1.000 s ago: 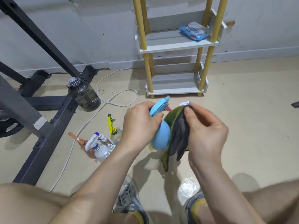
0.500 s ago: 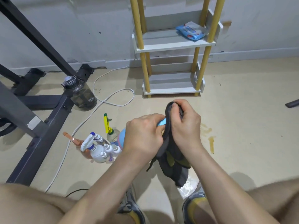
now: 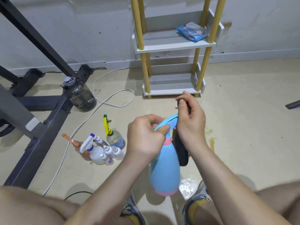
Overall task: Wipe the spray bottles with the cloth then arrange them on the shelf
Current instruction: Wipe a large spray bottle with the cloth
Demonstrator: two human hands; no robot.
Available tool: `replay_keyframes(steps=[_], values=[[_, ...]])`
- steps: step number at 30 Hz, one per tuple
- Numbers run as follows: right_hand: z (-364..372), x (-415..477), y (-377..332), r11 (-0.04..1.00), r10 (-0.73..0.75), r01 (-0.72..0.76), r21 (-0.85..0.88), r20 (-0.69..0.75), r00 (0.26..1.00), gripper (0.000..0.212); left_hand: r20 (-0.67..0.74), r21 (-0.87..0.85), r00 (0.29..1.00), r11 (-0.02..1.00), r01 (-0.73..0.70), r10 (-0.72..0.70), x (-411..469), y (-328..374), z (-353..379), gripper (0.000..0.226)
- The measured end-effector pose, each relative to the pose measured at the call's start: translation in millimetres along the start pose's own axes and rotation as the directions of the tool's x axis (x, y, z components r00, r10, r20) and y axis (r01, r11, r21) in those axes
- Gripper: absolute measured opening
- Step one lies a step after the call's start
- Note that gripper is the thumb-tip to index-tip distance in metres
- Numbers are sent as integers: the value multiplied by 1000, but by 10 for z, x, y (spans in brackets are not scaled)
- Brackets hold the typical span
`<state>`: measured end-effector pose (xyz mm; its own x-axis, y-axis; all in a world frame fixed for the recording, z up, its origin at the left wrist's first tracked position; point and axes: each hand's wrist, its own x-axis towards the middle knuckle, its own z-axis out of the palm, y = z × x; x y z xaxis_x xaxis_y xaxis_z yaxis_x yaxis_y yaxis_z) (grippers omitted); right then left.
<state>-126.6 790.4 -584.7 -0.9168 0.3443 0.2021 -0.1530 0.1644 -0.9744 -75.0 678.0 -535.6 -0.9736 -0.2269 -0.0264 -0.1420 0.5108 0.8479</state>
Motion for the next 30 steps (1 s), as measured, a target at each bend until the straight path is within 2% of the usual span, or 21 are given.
replay_keyframes(steps=[2, 4, 5, 7, 9, 14, 16, 18, 21, 25, 30], values=[[-107, 82, -50, 989, 130, -116, 96, -152, 980, 20, -48, -10, 999, 1000, 5, -5, 70, -46, -32, 26], [-190, 8, -158, 976, 155, -110, 188, -243, 958, 19, -90, -57, 996, 998, 19, -24, 143, -57, -99, 17], [-188, -90, -239, 964, 146, -88, 250, -223, 964, 19, -93, -117, 995, 993, 31, -42, 167, -45, -125, 15], [-72, -347, -363, 948, 78, -47, 314, -89, 993, 21, -72, -287, 993, 956, 65, -89, 174, 13, -121, 19], [82, -545, -372, 983, -10, 10, 183, -2, 1000, 22, -55, -387, 992, 919, 81, -111, 145, 42, -67, 23], [141, -548, -162, 995, -81, 83, 46, -38, 996, 24, -54, -561, 980, 818, 127, -189, 128, -96, -59, 7], [103, -584, -1, 997, -25, 26, 69, -8, 1000, 30, -86, -582, 976, 806, 113, -199, 153, -177, -76, 9], [55, -578, 124, 975, 170, -171, 145, 15, 985, 28, -72, -527, 987, 846, 82, -141, 178, -307, -74, 14], [-80, -504, 392, 853, 478, -476, 216, 47, 877, 20, 54, -411, 997, 909, 74, -58, 210, -675, -49, 26], [-293, -371, 658, 802, 567, -563, 202, 41, 823, 15, 188, -212, 976, 965, 154, -114, 214, -1281, -25, 27], [-204, -320, 509, 763, 572, -617, 191, 246, 783, 22, 396, 53, 896, 979, 196, -201, 151, -1880, 31, 28]])
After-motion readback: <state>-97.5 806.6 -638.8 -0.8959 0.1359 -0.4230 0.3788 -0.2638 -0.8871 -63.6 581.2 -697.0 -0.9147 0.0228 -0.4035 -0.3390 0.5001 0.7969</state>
